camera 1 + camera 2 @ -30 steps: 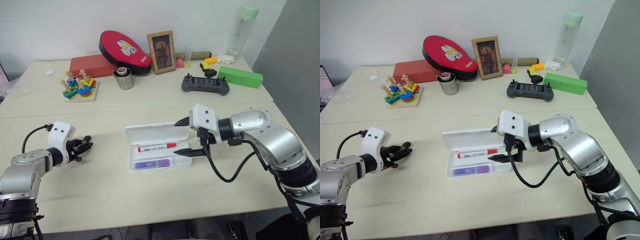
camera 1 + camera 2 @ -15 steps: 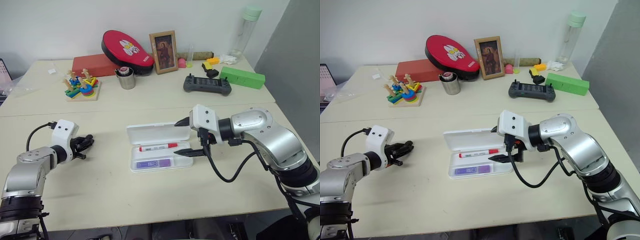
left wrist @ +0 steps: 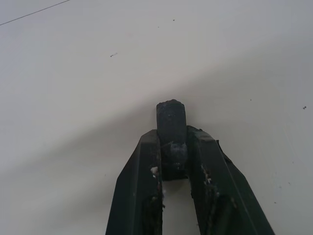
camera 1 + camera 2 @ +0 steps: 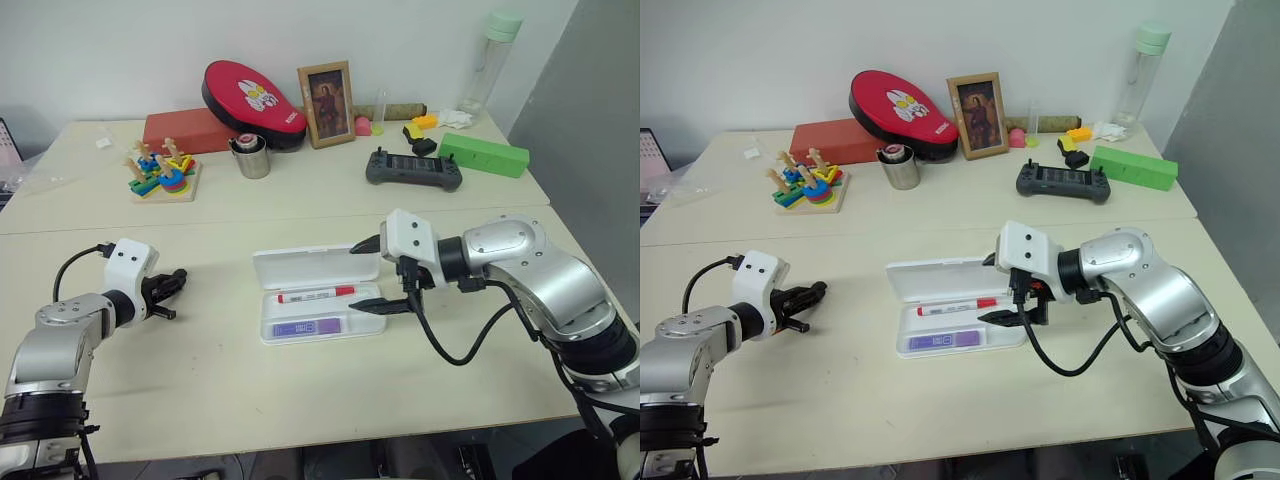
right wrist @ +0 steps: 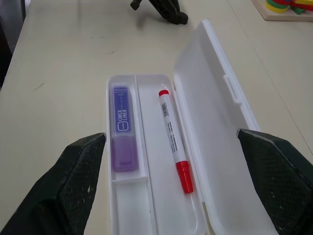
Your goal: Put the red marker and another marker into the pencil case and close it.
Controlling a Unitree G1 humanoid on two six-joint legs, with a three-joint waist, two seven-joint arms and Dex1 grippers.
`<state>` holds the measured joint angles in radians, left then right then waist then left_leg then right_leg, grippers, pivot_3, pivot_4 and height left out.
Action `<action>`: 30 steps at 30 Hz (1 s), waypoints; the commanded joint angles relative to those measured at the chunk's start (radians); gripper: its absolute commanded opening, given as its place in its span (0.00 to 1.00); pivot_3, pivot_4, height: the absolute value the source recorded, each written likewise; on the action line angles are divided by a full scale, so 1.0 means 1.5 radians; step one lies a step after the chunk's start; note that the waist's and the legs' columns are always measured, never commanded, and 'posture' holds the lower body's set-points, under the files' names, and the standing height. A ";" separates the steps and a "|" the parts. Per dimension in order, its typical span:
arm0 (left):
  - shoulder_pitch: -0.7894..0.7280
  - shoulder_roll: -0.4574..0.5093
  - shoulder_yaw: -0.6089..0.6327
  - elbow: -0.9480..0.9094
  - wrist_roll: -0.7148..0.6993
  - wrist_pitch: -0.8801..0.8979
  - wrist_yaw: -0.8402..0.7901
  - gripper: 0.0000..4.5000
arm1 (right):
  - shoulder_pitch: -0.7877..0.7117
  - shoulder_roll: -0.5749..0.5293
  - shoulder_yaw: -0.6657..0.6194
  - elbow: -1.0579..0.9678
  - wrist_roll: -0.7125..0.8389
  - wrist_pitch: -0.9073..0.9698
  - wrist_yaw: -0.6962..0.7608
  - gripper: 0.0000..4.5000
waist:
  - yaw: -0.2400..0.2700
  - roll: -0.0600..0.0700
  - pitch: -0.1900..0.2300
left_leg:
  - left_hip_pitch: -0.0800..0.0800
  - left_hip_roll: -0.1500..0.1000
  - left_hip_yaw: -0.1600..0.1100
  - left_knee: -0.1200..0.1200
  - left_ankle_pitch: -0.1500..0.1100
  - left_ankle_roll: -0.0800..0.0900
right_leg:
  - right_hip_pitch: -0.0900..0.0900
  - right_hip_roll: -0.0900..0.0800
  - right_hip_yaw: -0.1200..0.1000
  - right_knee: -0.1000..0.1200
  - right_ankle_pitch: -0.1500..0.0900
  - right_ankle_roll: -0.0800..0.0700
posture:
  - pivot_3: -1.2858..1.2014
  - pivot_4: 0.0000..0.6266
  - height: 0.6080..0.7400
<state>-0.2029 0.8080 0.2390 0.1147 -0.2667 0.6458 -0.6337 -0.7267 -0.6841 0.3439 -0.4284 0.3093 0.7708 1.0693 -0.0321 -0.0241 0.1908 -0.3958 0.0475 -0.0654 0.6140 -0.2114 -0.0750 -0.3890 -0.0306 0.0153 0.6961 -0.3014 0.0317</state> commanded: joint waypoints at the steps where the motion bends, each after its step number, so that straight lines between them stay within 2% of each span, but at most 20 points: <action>1: 0.020 0.030 0.014 -0.040 0.005 0.018 -0.008 0.10 | -0.010 -0.011 -0.012 -0.031 0.013 -0.010 0.013 1.00 | 0.000 0.000 0.000 | 0.000 0.000 0.000 0.000 0.000 0.000 | 0.000 0.000 0.000 0.000 0.000 0.000 | 0.52 0.24 1.00; 5: 0.034 0.047 0.021 -0.073 -0.005 0.022 -0.027 0.10 | -0.009 -0.014 -0.010 -0.032 0.012 -0.015 0.015 1.00 | -0.002 0.000 0.000 | -0.001 0.000 0.000 -0.001 0.000 0.000 | 0.000 0.000 0.000 -0.001 0.000 -0.001 | 0.52 0.24 1.00; 7: 0.077 0.100 0.027 -0.151 -0.008 0.013 -0.084 0.10 | -0.005 -0.018 -0.010 -0.032 0.011 -0.020 0.020 1.00 | -0.003 -0.002 0.001 | -0.001 0.000 0.000 -0.001 0.000 0.000 | 0.000 0.000 0.000 -0.002 0.000 -0.001 | 0.52 0.24 1.00; 10: 0.125 0.147 0.040 -0.230 -0.025 0.019 -0.139 0.10 | 0.000 -0.023 -0.010 -0.031 0.012 -0.025 0.023 1.00 | -0.001 -0.002 0.001 | -0.002 0.000 0.000 -0.002 0.000 0.000 | -0.001 0.000 0.000 -0.004 0.000 -0.001 | 0.52 0.24 1.00; 14: 0.214 0.221 0.093 -0.364 -0.086 0.027 -0.275 0.10 | 0.001 -0.026 -0.011 -0.011 0.004 -0.041 0.025 1.00 | 0.000 -0.002 0.001 | -0.002 0.000 0.001 -0.002 0.000 0.000 | -0.001 0.000 0.000 -0.006 0.001 -0.001 | 0.52 0.24 1.00; 19: 0.237 0.261 0.107 -0.430 -0.129 0.029 -0.355 0.10 | 0.004 -0.029 -0.014 -0.002 0.004 -0.051 0.030 1.00 | 0.001 -0.002 0.002 | -0.002 0.001 0.001 -0.003 0.000 0.000 | -0.001 0.000 0.000 -0.007 0.000 -0.001 | 0.52 0.24 1.00; 20: 0.237 0.264 0.106 -0.436 -0.134 0.030 -0.362 0.10 | 0.004 -0.030 -0.013 -0.001 0.003 -0.052 0.030 1.00 | 0.001 -0.002 0.002 | -0.002 0.001 0.001 -0.003 0.000 0.000 | -0.001 0.000 0.000 -0.007 0.000 -0.001 | 0.52 0.24 1.00; 24: 0.130 0.226 0.039 -0.457 -0.181 0.021 -0.339 0.10 | 0.012 -0.032 -0.016 -0.004 0.008 -0.046 0.029 1.00 | 0.003 -0.002 0.002 | -0.003 0.001 0.001 -0.003 0.000 0.000 | 0.000 0.000 0.000 -0.008 0.001 -0.001 | 0.52 0.24 1.00; 28: 0.036 0.198 -0.090 -0.457 -0.164 0.011 -0.351 0.10 | 0.020 -0.044 -0.013 -0.013 0.009 -0.031 0.032 1.00 | 0.002 -0.002 0.002 | -0.003 0.000 0.002 -0.002 0.000 0.000 | 0.000 0.000 0.000 -0.009 0.001 0.000 | 0.52 0.24 1.00; 30: -0.030 0.139 -0.156 -0.430 -0.141 -0.015 -0.329 0.10 | 0.021 -0.051 -0.011 -0.013 0.004 -0.034 0.034 1.00 | 0.003 -0.001 0.002 | -0.003 0.000 0.002 -0.002 0.000 0.000 | 0.000 0.000 0.000 -0.009 0.001 0.000 | 0.52 0.24 1.00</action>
<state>-0.1956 1.0576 0.0665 -0.5417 -0.5002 0.6654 -1.1443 -0.6844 -0.7486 0.3392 -0.4200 0.3114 0.7254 1.1131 -0.0282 -0.0262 0.1936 -0.4001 0.0478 -0.0628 0.6105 -0.2118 -0.0751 -0.3887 -0.0303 0.0162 0.6825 -0.2994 0.0321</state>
